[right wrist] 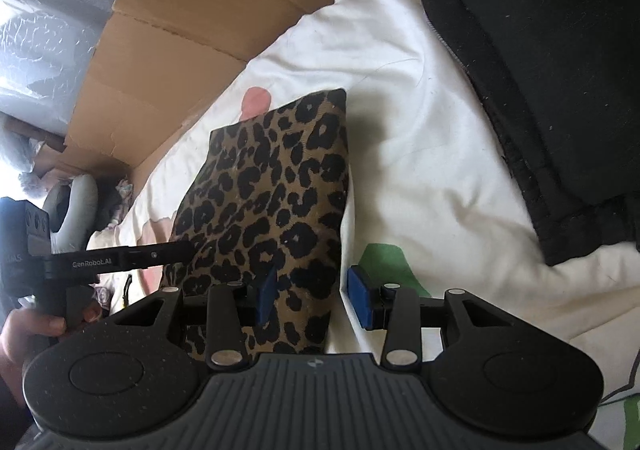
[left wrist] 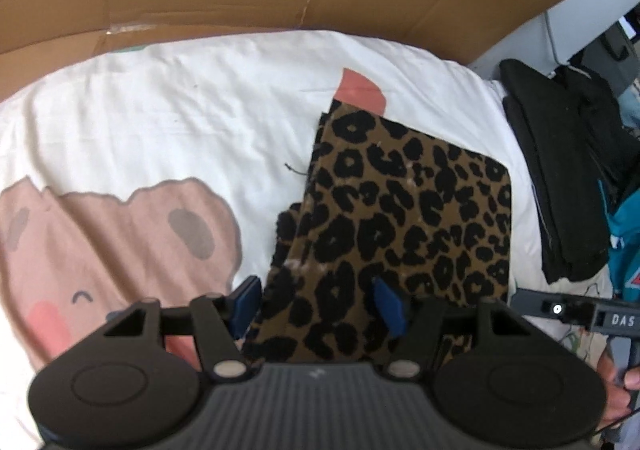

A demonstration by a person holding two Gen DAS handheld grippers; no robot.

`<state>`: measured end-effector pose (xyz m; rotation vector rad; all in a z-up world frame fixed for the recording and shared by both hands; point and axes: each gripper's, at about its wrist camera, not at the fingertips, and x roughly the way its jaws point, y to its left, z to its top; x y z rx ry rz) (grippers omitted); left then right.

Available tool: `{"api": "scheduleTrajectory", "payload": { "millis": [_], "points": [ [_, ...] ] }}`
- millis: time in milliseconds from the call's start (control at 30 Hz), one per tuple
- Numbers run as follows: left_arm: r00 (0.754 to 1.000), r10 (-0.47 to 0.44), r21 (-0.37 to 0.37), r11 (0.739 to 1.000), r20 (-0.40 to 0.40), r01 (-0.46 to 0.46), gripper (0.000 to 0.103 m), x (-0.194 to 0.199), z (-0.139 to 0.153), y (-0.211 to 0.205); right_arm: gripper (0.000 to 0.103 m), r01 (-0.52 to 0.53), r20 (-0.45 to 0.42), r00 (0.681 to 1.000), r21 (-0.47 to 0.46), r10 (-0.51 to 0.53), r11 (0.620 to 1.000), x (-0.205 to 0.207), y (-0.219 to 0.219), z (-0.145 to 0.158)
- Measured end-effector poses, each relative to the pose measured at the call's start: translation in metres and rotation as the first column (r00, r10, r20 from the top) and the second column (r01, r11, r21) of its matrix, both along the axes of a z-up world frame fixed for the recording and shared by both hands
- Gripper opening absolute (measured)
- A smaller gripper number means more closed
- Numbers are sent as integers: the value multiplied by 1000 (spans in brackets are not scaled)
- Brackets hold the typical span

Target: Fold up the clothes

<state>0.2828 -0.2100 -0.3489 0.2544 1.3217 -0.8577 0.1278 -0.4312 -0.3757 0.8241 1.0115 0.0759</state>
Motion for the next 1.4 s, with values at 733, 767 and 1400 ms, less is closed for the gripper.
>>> {"api": "scheduleTrajectory", "payload": {
  "millis": [733, 767, 1400],
  "points": [
    [998, 2, -134, 991, -68, -11, 77, 15, -27, 10, 45, 99, -41, 995, 101, -95, 990, 3, 9, -26],
    [998, -1, -145, 989, -64, -8, 78, 15, -27, 10, 45, 108, -42, 994, 120, -104, 987, 5, 9, -30],
    [1000, 6, -166, 986, -30, -11, 47, 21, -10, 13, 24, 92, 6, 996, 77, -93, 993, 15, 21, -14]
  ]
}}
